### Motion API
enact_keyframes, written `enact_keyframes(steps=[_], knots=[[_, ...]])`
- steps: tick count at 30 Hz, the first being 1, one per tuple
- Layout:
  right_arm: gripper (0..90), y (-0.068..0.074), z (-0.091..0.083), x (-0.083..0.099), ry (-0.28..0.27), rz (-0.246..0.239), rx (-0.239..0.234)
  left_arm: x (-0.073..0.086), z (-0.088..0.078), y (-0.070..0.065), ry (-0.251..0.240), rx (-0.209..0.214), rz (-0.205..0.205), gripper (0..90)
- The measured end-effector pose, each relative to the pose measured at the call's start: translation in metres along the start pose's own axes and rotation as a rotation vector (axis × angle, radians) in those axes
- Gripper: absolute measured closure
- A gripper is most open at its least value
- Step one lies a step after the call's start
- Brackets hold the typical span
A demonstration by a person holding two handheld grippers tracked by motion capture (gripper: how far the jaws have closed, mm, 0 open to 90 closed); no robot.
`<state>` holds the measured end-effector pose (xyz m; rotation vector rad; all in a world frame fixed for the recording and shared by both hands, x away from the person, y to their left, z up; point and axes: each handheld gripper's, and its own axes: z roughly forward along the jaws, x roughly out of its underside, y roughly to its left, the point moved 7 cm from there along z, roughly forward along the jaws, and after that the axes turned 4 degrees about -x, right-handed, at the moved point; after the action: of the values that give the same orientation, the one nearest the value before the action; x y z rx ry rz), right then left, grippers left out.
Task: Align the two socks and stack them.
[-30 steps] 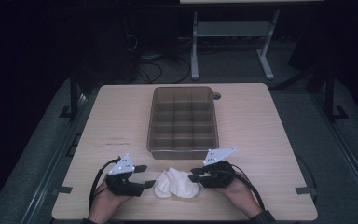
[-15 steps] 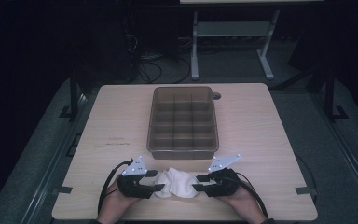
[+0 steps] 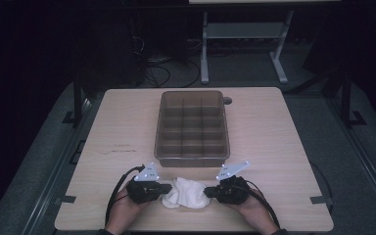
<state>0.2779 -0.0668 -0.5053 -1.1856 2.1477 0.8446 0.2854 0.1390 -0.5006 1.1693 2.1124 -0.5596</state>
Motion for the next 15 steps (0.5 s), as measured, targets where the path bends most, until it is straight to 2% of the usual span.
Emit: enact_keyframes(steps=[8,11,15], knots=[[84.8,0.003,-0.009,-0.007,-0.031,-0.013,0.003,-0.002,-0.018,-0.005,-0.016,0.004,-0.032,88.1],[84.8,0.004,-0.009,-0.009,-0.037,-0.018,0.002,0.004,-0.021,-0.006,-0.003,-0.002,-0.05,87.9],[84.8,0.002,-0.002,-0.008,-0.014,-0.024,0.01,0.014,-0.019,-0.004,0.03,-0.014,-0.058,86.5]])
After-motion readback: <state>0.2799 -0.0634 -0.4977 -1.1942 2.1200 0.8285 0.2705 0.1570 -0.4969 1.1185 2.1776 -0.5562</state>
